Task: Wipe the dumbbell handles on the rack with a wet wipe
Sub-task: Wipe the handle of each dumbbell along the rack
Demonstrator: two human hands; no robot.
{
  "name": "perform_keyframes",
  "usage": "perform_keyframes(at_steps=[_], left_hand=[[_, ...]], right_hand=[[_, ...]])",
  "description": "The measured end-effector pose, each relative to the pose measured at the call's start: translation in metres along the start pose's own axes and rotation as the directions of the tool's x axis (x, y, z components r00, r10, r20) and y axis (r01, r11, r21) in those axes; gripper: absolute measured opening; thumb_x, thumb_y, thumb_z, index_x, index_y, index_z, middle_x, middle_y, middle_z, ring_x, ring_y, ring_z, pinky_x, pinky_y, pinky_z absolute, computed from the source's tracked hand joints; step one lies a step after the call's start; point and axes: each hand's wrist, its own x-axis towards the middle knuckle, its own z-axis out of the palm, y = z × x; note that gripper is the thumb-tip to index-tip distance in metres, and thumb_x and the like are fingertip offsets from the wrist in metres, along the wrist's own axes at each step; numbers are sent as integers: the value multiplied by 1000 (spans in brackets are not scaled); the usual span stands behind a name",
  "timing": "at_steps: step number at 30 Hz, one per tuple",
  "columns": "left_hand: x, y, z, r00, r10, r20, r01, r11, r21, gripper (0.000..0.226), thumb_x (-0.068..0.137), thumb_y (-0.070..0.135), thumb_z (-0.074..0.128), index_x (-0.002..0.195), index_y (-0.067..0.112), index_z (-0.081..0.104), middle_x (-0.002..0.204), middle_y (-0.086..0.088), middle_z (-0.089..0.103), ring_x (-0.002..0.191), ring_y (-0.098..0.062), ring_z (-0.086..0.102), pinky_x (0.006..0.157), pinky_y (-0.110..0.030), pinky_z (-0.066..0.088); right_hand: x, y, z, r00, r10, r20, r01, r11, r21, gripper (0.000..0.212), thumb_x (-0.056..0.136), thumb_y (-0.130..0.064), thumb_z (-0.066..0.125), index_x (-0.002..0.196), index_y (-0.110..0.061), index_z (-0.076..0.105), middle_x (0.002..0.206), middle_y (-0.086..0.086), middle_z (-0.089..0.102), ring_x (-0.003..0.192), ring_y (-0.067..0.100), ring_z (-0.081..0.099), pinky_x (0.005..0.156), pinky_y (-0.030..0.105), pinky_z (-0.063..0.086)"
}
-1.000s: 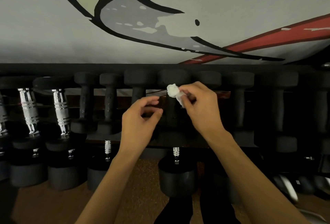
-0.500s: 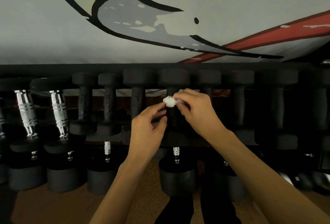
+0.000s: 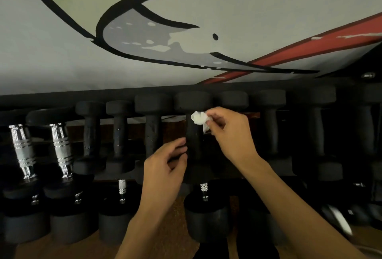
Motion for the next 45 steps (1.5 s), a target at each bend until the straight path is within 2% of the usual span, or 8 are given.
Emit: perform_keyframes(at_steps=[5,14,19,24,28,33,39,45], left_hand=[[0,-3,0,1000,-17,9,17,1000,16,35,88,4,64,117,24,65,107,9,69,100,10,62,78,-3,46],[4,-1,-1,1000,15,17,-16,999,47,30,87,2,66,113,17,69,105,8,69,97,7,63,76,-3,46],[3,0,-2,997,60,51,-63,997,55,32,85,4,68,114,19,69,109,9,67,100,1,63,80,-8,49],[7,3,-4,1000,-7,-7,7,1000,2,34,88,7,66,119,21,66,108,9,68,98,7,62,76,-4,47],[15,6,-6,998,25,-54,-25,1000,5,35,87,9,67,120,21,65,109,12,67,98,6,63,76,-6,49],[11,-2,0,988,154,29,-156,981,117,30,80,11,74,109,19,70,101,9,66,89,-1,63,72,-11,50],[18,-8,-2,973,198,120,-221,947,233,25,76,8,78,98,20,73,90,9,65,82,-3,61,71,-9,46],[47,4,-10,927,261,-270,-197,950,243,16,84,4,71,97,13,75,96,2,68,82,-4,63,74,-7,46]], right_hand=[[1,2,11,996,-49,78,57,992,-110,15,86,5,58,86,-8,64,79,1,63,69,9,58,65,13,43],[-35,10,-6,857,-69,511,209,952,-222,20,87,3,55,99,-7,68,102,6,67,93,19,64,81,36,54],[-24,-2,-12,951,-81,299,107,992,-70,20,84,-2,68,101,-10,72,97,2,72,88,3,63,81,9,46],[6,-9,-4,997,-23,77,26,999,-35,10,86,-8,69,95,-10,72,80,0,69,70,8,64,66,19,52],[-1,-4,7,987,-138,80,147,981,-127,18,83,2,67,98,-6,74,90,6,72,77,10,64,75,12,47],[-35,-3,9,912,-236,335,269,961,-57,21,77,7,66,94,-3,75,92,9,70,84,16,66,81,13,46],[-47,-1,-5,942,-74,329,43,994,100,26,85,-5,70,108,-16,73,98,-4,69,89,7,64,77,15,50],[-49,-1,-3,977,200,69,-211,895,392,27,88,2,62,107,-15,69,94,-1,70,88,17,69,79,34,57]])
